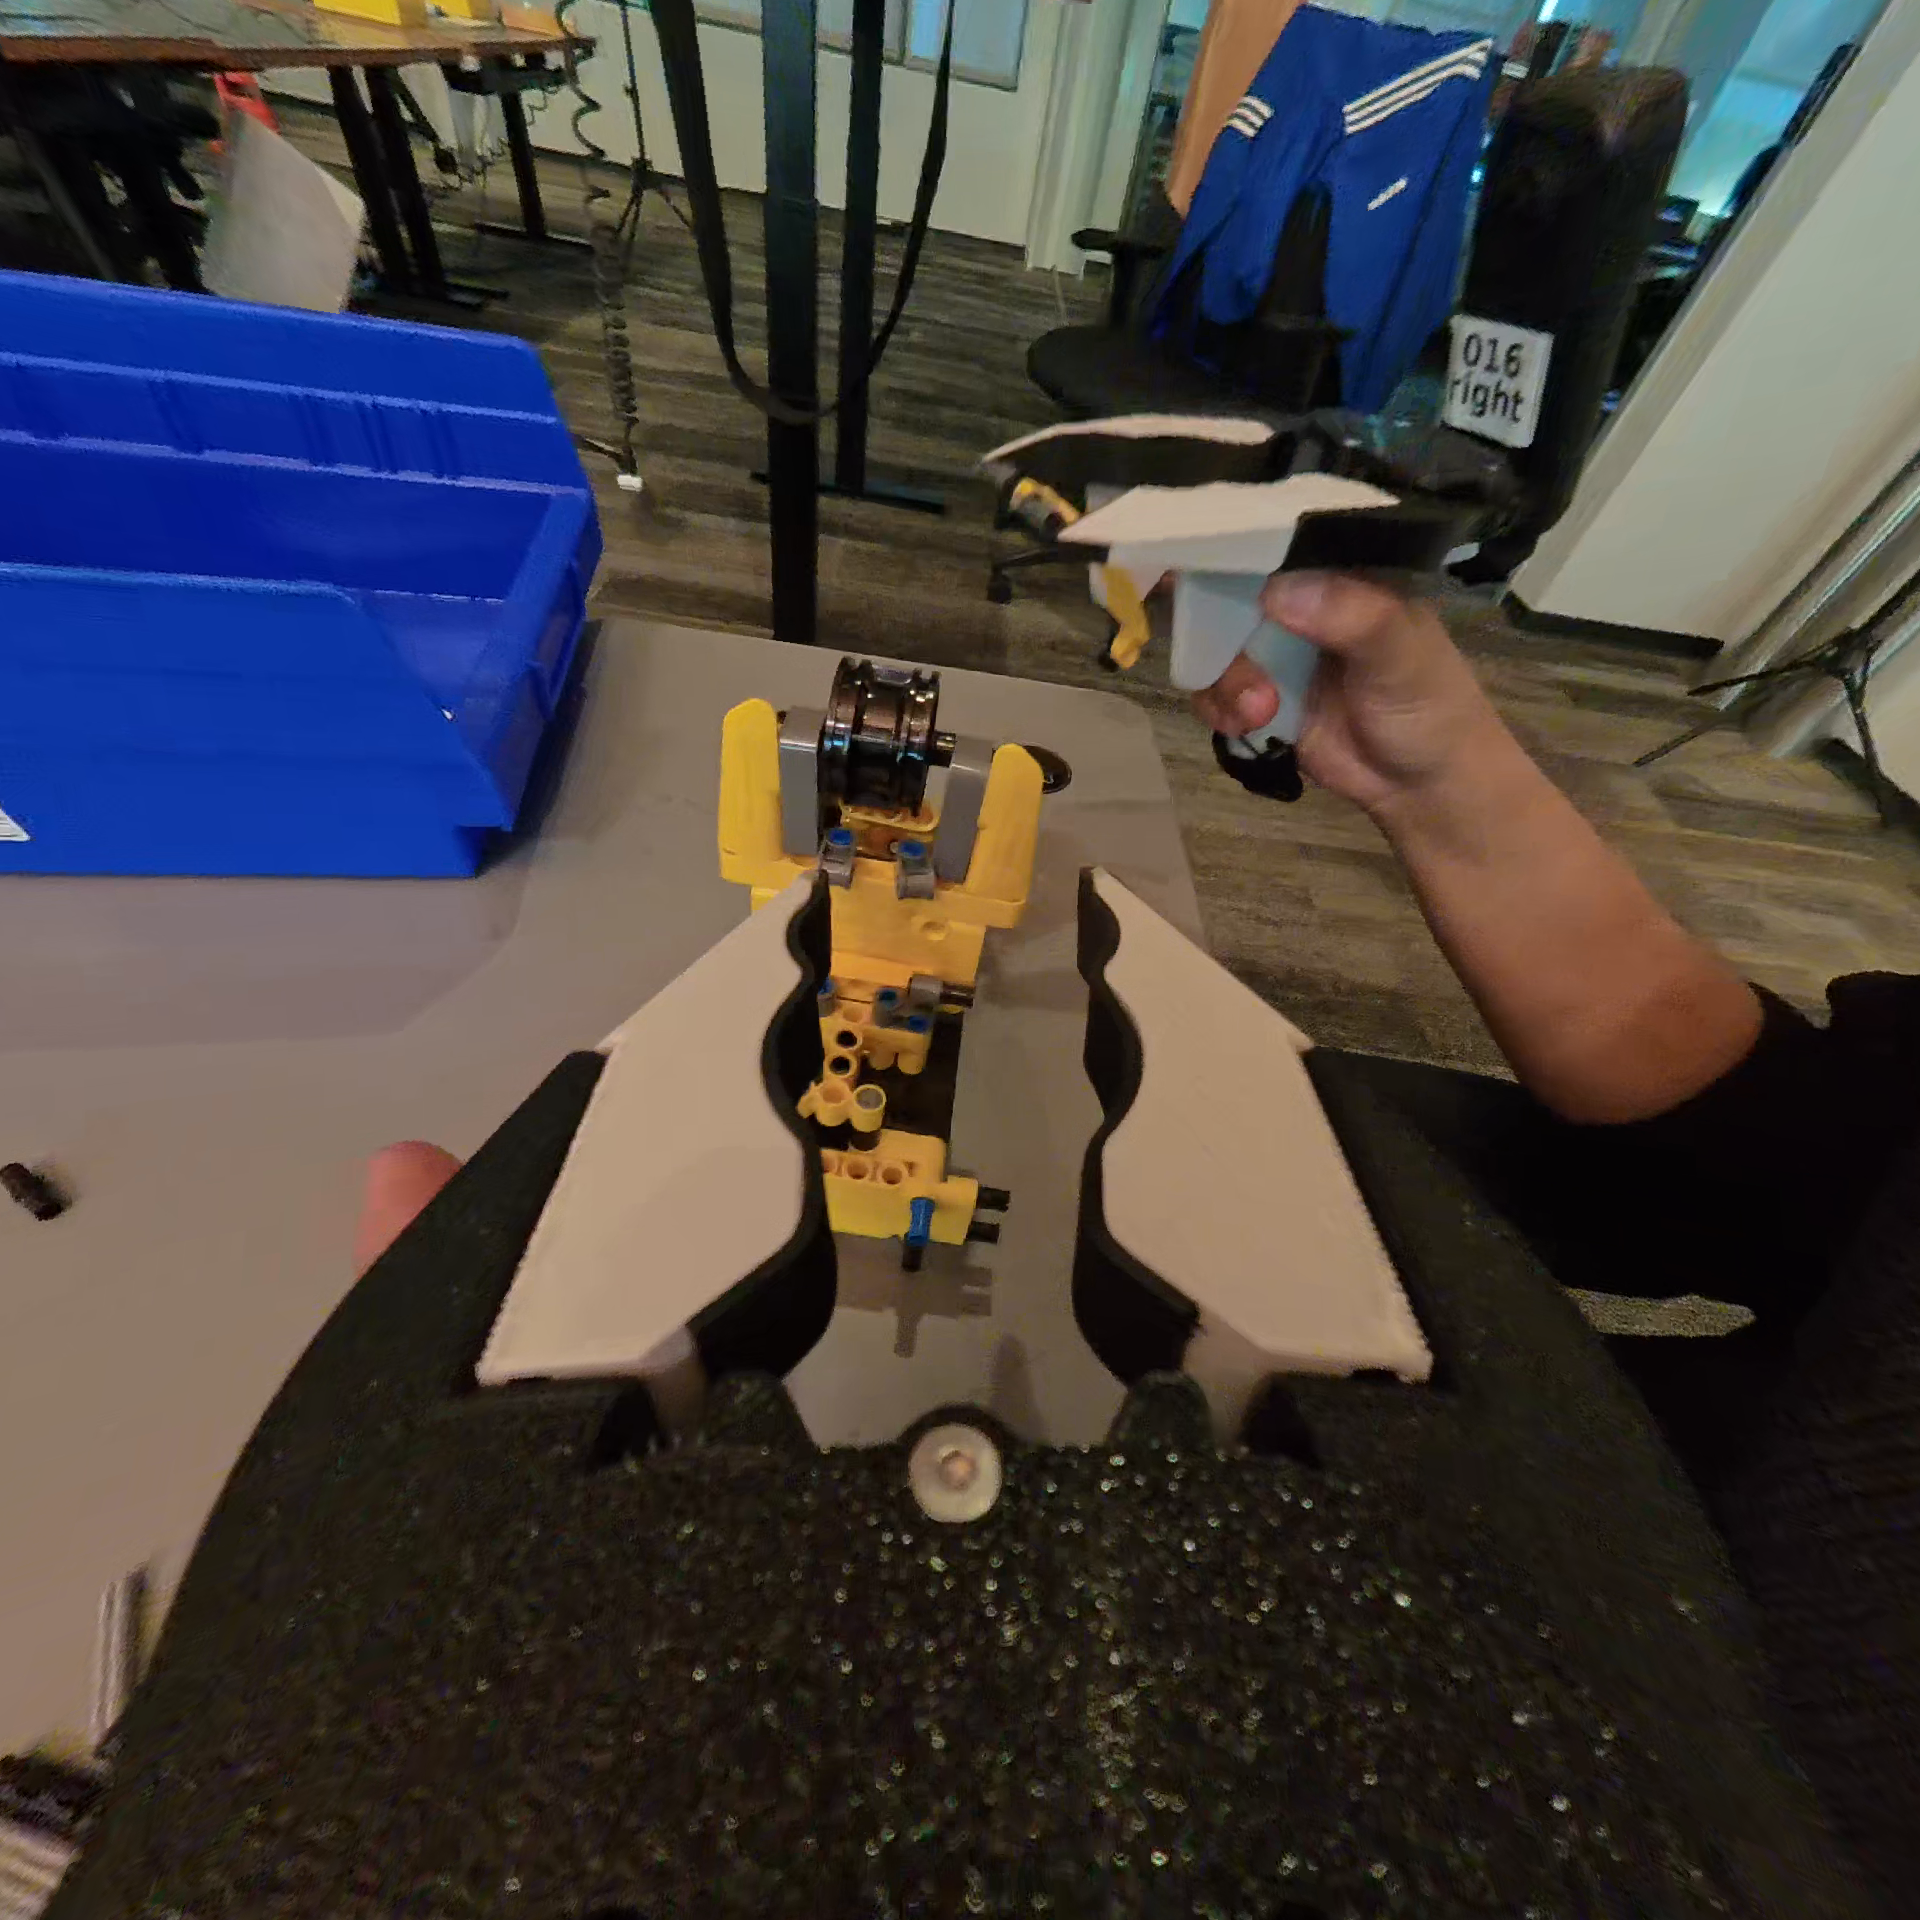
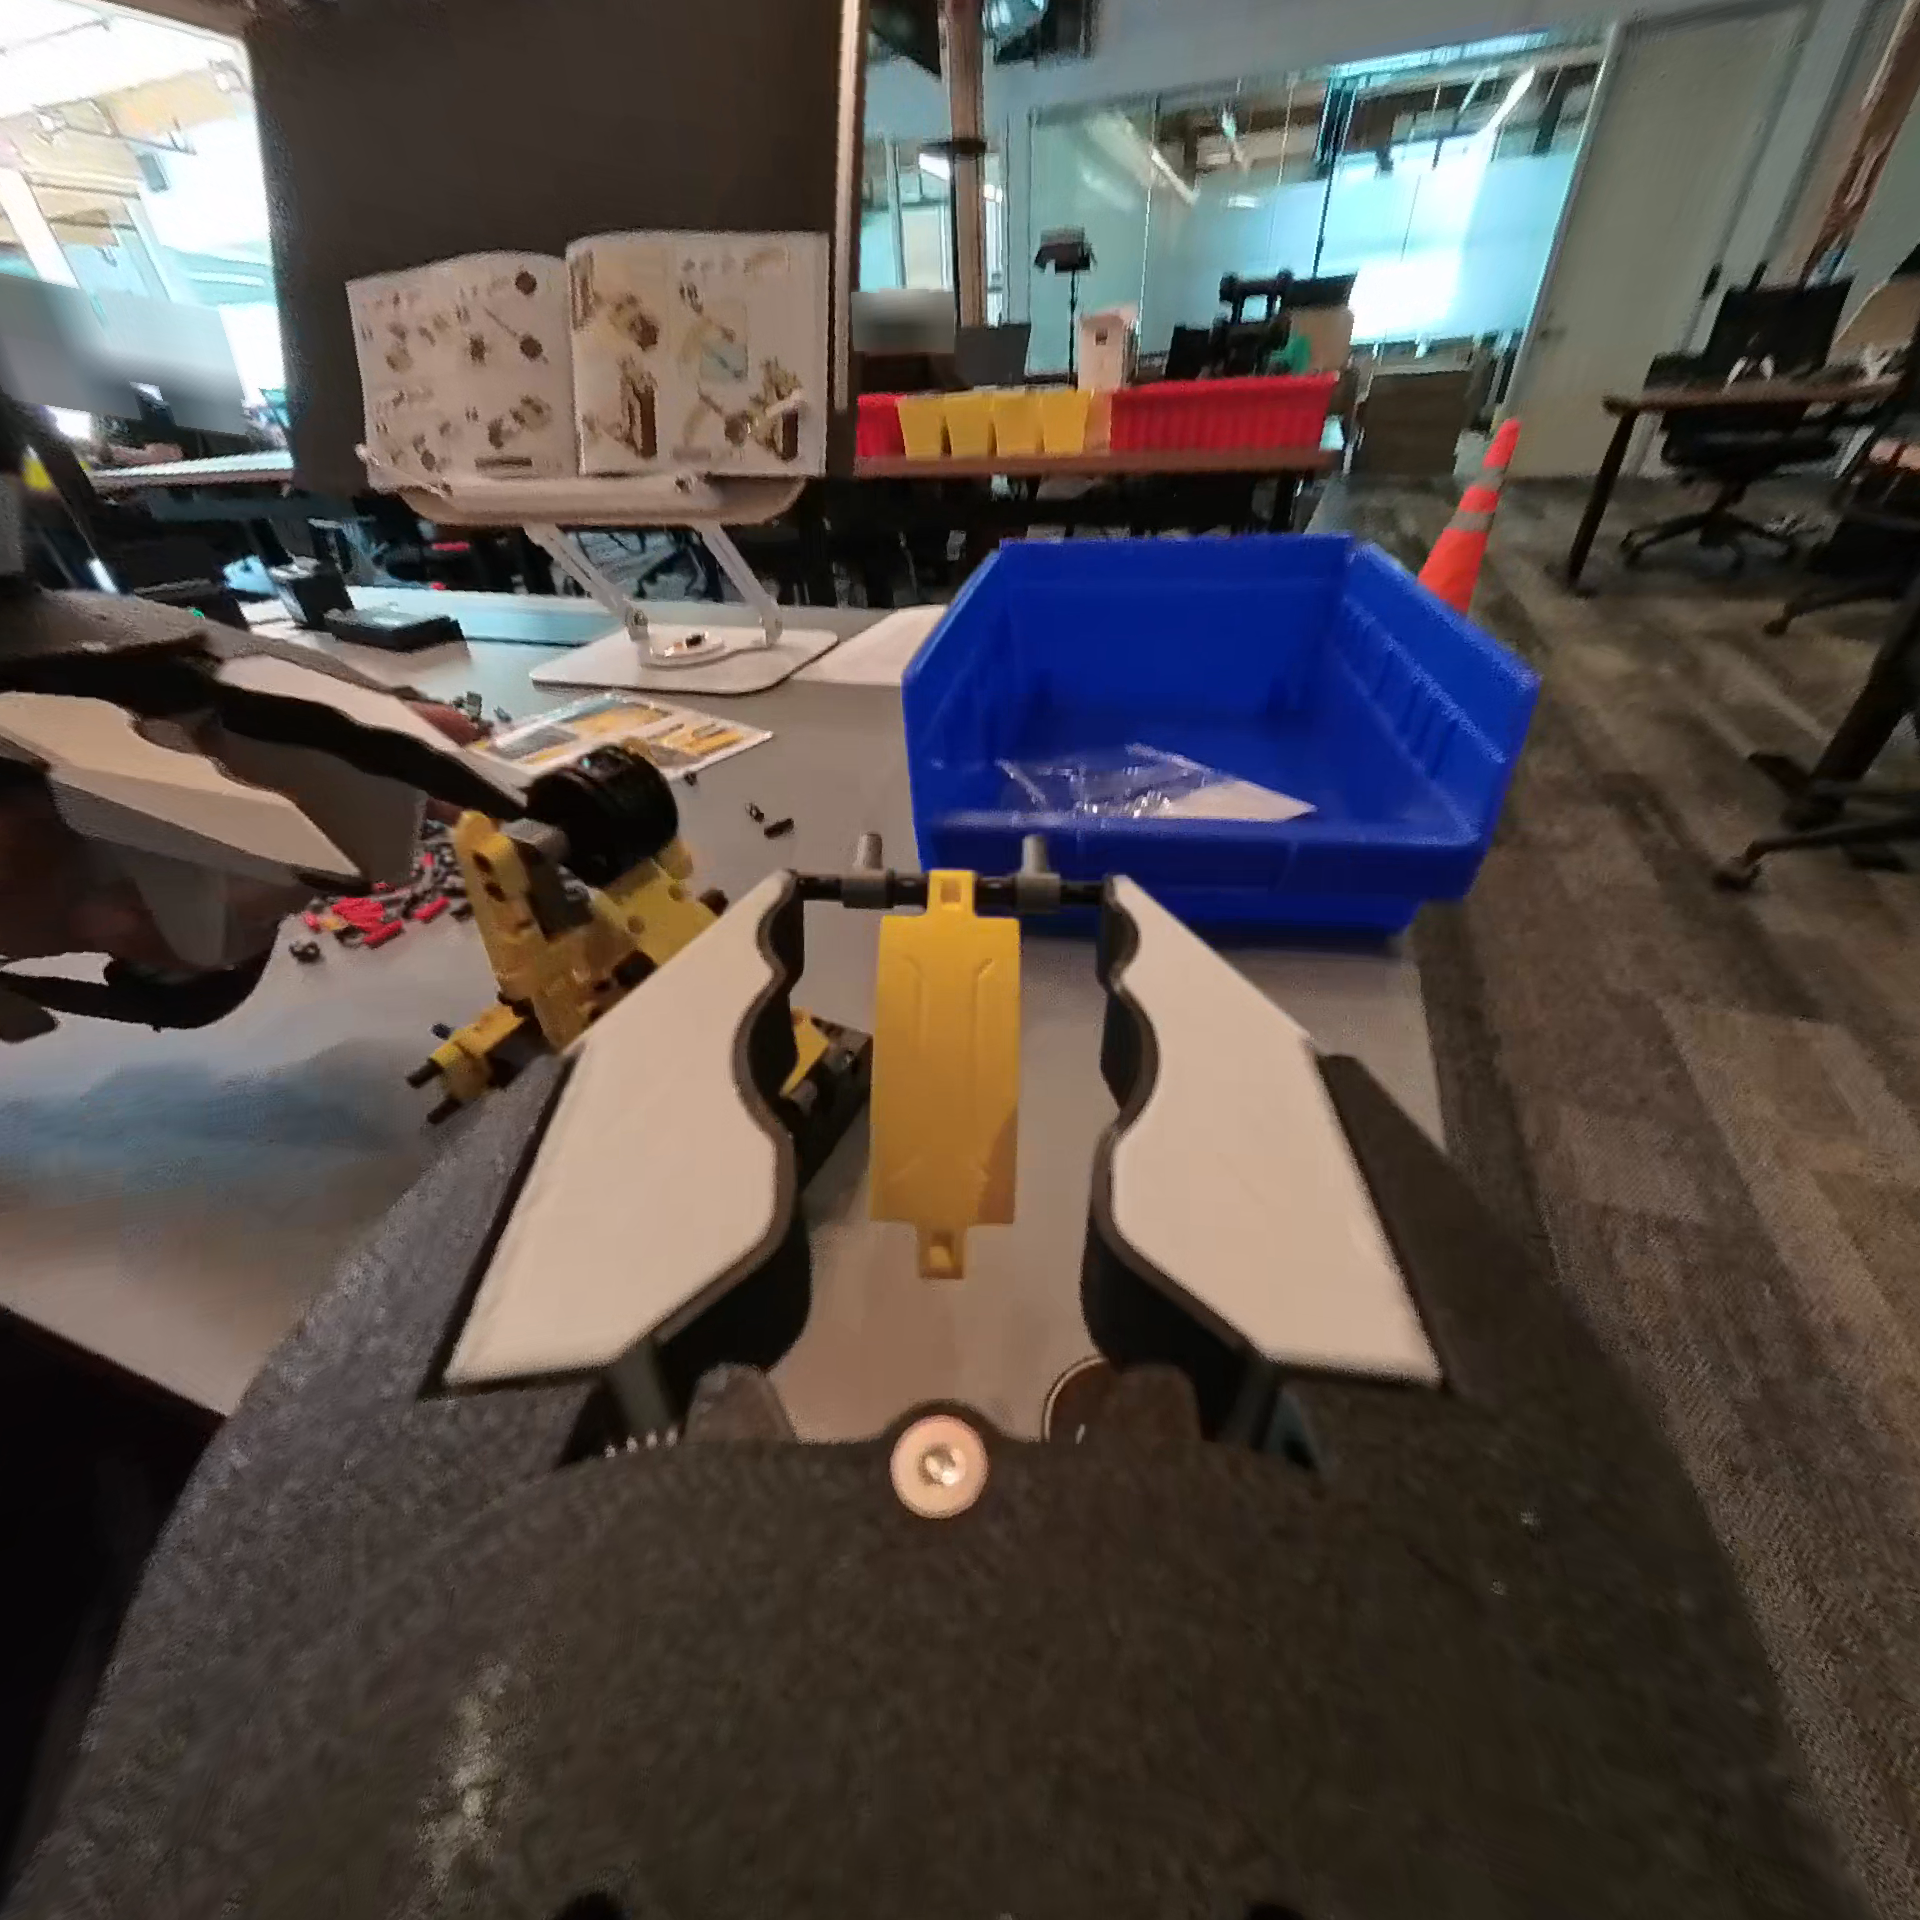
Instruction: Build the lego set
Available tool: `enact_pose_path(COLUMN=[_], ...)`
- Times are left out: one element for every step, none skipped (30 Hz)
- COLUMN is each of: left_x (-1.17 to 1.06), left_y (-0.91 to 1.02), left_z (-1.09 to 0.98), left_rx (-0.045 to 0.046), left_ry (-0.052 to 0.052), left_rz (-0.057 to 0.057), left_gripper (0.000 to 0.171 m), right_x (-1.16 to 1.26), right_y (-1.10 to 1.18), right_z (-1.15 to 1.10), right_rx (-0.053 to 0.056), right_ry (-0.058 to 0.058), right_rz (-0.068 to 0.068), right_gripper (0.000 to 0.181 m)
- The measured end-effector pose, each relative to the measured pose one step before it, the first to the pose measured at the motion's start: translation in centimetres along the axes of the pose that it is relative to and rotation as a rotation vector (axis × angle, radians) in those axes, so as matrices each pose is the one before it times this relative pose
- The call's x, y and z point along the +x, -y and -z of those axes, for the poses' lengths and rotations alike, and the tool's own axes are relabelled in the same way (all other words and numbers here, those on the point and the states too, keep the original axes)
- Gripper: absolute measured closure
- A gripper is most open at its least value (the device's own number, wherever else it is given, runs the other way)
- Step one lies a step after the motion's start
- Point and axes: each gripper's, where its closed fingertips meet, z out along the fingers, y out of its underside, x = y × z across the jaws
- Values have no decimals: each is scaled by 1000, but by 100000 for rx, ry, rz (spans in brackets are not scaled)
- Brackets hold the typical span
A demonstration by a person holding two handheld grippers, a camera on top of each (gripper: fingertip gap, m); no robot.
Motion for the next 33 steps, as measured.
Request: enact_pose_path(left_x=[-149,-239,-225,-193,-155,-92,-23,60,59,111,84,87,164,228,287,266,245,167,-21,-212,-344,-333,-282,-167,56,204,128,-17,-114,-135,-82,-9,-34], left_y=[-109,-200,-248,-221,-135,10,114,180,198,166,150,157,194,242,243,174,74,-13,-66,-110,-117,-139,-135,-167,-182,-170,-132,-74,-109,-118,-100,-68,-56], left_z=[-27,-31,-34,-35,-42,-50,-38,-50,-79,-83,-107,-79,-37,35,65,73,65,45,27,-3,-50,-83,-122,-157,-160,-144,-100,-44,-18,9,60,107,147], left_rx=[165,-502,-829,-909,-705,-267,76,162,148,-193,-447,-172,314,1034,1380,1306,927,583,488,189,-2,-271,-406,-747,-968,-972,-686,-405,-568,-698,-441,-59,114], left_ry=[1268,1841,1689,1451,910,176,-419,-1002,-1025,-1164,-777,-340,-466,-627,-868,-718,-731,-334,619,1649,2329,2100,1765,1035,-330,-1248,-679,276,836,843,316,-260,-237], left_rz=[-665,-1217,-1562,-1323,-685,-13,379,302,255,90,-78,-171,-439,-548,-416,-15,209,182,177,277,526,603,690,807,874,400,-137,-570,-667,-505,-295,-9,340], left_gripper=[125,125,125,125,125,124,124,124,124,124,124,124,123,123,123,123,122,122,122,122,122,122,121,121,121,121,121,120,120,120,120,120,120], right_x=[48,20,10,7,-3,-6,7,27,38,46,44,47,30,49,61,65,49,31,18,11,-13,-38,-61,-69,-55,-41,-39,-18,17,18,17,21,23], right_y=[-602,-502,-413,-309,-204,-120,-35,41,83,84,61,35,3,-20,-26,-9,-1,27,32,49,41,19,-2,-8,-12,-12,-18,-34,-17,9,41,61,57], right_z=[-376,-348,-298,-248,-171,-115,-60,-15,16,22,31,18,26,26,35,40,44,58,44,42,31,1,1,-8,-4,14,31,50,78,83,86,87,65], right_rx=[-1923,-1602,-1411,-1003,-553,-272,30,349,456,388,312,184,35,-67,-102,-50,82,214,309,357,297,119,-96,-270,-351,-410,-521,-576,-444,-187,109,394,486], right_ry=[99,69,143,99,194,348,224,41,6,-33,-118,-128,-93,-146,-260,-254,-112,58,153,176,237,332,363,297,125,-5,32,65,-1,110,289,294,342], right_rz=[-573,-391,-418,-373,-332,-382,-352,-241,-201,-152,-43,42,66,104,164,145,-9,-204,-321,-361,-384,-371,-237,22,300,457,479,438,333,76,-275,-512,-613], right_gripper=[125,125,125,125,125,125,125,125,125,125,125,125,125,125,125,125,125,125,125,125,125,125,125,125,125,125,125,125,125,125,125,125,125])
